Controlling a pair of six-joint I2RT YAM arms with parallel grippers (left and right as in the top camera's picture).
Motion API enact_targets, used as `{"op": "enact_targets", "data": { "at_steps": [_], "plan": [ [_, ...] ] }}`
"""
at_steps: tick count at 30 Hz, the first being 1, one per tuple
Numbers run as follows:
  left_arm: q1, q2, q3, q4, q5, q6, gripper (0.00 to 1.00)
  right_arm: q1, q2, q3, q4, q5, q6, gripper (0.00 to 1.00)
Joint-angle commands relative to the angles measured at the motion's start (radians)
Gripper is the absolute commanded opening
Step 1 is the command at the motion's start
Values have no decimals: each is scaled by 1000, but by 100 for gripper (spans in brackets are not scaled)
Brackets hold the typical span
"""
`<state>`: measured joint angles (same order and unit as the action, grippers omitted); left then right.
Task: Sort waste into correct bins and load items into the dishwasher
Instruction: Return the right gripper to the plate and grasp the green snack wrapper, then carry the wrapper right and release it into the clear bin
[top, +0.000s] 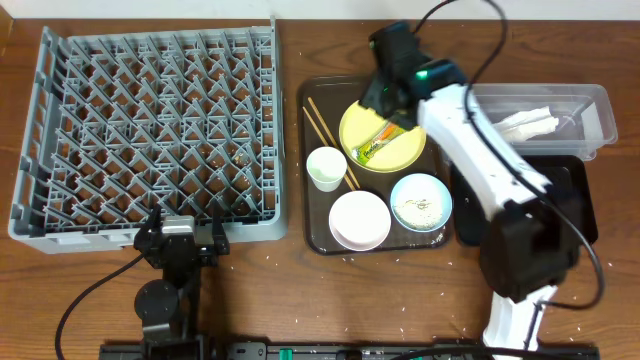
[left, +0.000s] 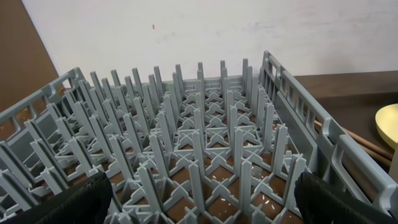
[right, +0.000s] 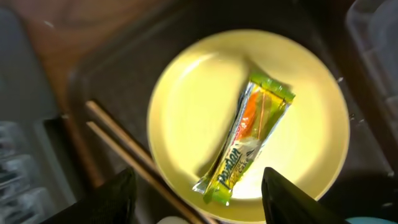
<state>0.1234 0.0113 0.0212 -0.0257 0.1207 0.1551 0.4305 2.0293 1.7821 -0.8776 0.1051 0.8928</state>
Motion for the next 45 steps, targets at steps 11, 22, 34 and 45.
{"op": "enact_targets", "data": {
  "at_steps": [11,22,34,45],
  "plan": [
    [4,-5,-17,-33,10,6,95,3,199,9,-42,10,61,63],
    [4,-5,-17,-33,10,6,95,-6,264,10,-39,-9,64,1],
    [4,-5,-17,-33,10,6,95,-170,34,121,-189,-47,60,1],
    [4,-5,-17,-33,10,5,95,-417,-102,98,-271,-31,175,1]
  ]
}}
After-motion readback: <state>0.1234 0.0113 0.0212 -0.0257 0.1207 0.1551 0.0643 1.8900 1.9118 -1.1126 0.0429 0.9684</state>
